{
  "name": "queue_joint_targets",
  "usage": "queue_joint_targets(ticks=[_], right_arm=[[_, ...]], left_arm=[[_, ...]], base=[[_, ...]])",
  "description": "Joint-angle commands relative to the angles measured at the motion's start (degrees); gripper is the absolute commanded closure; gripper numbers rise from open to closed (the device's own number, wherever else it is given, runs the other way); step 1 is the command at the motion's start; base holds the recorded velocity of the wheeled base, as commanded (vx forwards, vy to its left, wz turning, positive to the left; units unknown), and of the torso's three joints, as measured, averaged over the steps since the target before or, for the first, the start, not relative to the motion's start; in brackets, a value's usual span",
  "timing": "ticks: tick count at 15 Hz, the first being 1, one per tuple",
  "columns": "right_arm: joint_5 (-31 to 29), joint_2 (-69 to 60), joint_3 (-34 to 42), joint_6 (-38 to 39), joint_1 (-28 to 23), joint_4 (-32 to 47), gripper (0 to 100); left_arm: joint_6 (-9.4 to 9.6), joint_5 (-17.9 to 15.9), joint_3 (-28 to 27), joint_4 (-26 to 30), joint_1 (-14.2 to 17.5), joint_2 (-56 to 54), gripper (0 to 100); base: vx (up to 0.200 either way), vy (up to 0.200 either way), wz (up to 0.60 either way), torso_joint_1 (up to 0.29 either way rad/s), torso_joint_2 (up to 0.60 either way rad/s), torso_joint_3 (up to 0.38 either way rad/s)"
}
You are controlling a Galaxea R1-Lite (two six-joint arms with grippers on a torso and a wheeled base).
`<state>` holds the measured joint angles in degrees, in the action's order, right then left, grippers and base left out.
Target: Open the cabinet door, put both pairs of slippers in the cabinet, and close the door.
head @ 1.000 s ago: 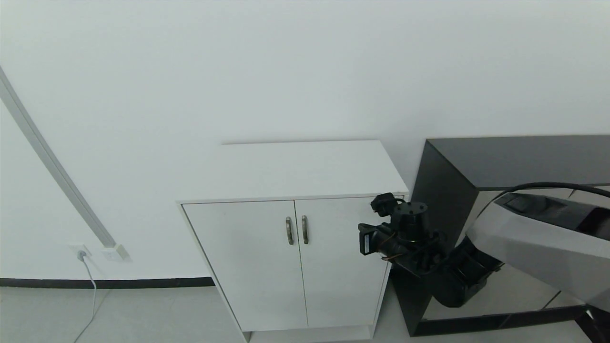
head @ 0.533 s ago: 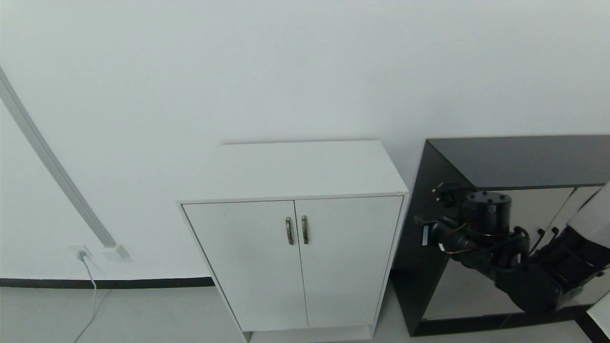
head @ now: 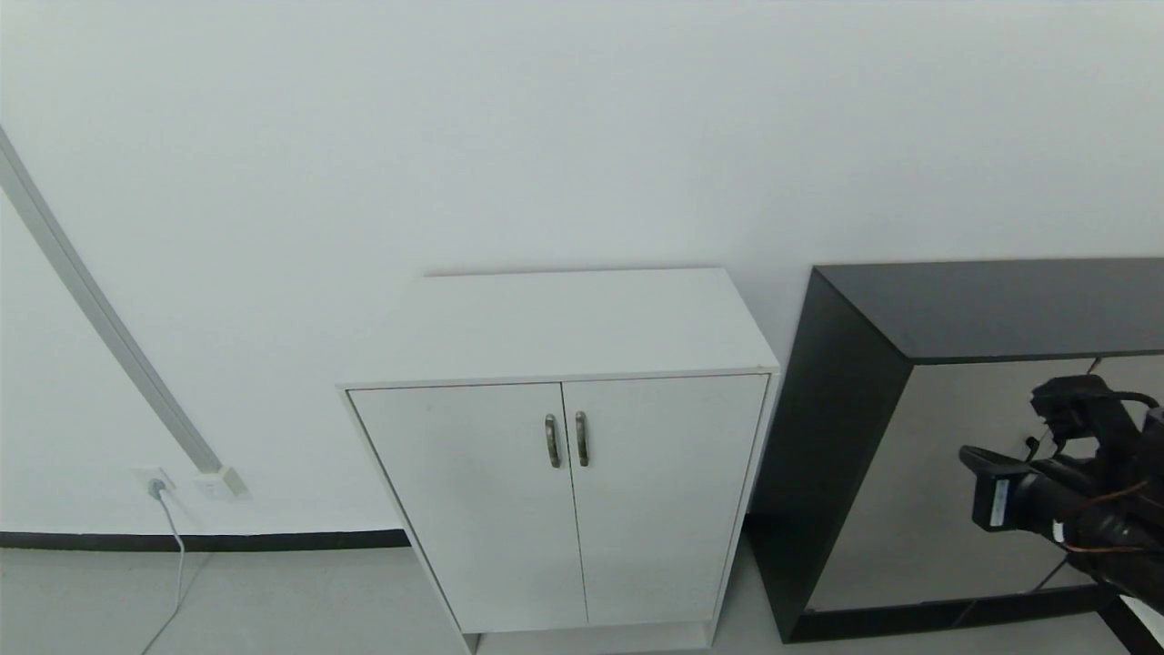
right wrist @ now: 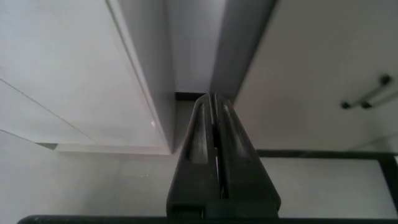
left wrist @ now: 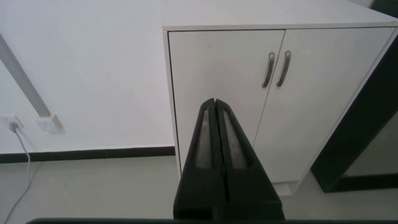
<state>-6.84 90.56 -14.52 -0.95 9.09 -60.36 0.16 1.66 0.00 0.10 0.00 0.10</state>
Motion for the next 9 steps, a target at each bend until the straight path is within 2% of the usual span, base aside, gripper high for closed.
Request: queue_joint_targets(ticks=[1, 4, 7, 8, 9], right_arm=[[0.1, -9.5, 6.6, -0.4, -1.3, 0.2, 100], [0.3, -16.6, 14.4, -1.7, -1.3, 0.3, 100], [0.9, -24.7, 14.5, -1.7, -1.0, 10.8, 100], [2.9, -29.3, 14.5, -1.7, -0.8, 19.0, 100], [3.7, -30.9, 14.5, -1.7, -0.8, 21.6, 100]], left_arm=[[-0.07, 0.0, 0.0, 0.0, 0.0, 0.1, 100], [-0.07, 0.0, 0.0, 0.0, 0.0, 0.1, 100], [0.02, 0.0, 0.0, 0.0, 0.0, 0.1, 100], [0.02, 0.0, 0.0, 0.0, 0.0, 0.1, 100], [0.02, 0.0, -0.1, 0.0, 0.0, 0.1, 100]], base=[[0.000, 0.000, 0.00, 0.000, 0.00, 0.000], [0.000, 0.000, 0.00, 0.000, 0.00, 0.000], [0.000, 0.000, 0.00, 0.000, 0.00, 0.000], [0.000, 0.000, 0.00, 0.000, 0.00, 0.000], [0.000, 0.000, 0.00, 0.000, 0.00, 0.000]])
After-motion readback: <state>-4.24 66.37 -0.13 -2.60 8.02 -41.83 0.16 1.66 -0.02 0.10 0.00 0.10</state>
